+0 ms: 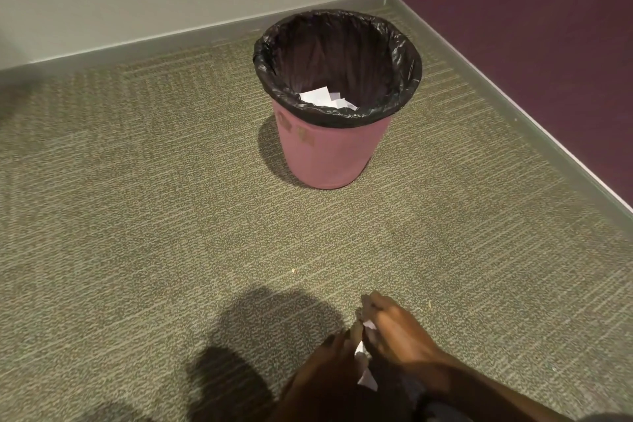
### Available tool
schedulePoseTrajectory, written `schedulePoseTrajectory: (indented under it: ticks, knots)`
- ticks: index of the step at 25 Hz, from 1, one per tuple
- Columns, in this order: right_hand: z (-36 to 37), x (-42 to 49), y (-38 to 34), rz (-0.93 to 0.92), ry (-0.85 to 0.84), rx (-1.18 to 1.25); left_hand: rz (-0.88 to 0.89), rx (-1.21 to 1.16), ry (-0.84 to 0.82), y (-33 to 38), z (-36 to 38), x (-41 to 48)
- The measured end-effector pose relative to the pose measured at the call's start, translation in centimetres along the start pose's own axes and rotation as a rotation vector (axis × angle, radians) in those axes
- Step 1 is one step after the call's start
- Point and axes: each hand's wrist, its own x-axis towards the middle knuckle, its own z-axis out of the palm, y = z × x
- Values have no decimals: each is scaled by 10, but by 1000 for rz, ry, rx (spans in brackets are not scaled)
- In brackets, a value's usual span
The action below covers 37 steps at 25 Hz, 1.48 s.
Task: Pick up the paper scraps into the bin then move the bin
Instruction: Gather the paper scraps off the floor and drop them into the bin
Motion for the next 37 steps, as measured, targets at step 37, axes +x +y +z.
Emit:
schedulePoseTrajectory:
  ticks: [37]
  knots:
    - [-319, 150, -6, 190, 758, 526, -437, -358, 723, -35, -341, 206]
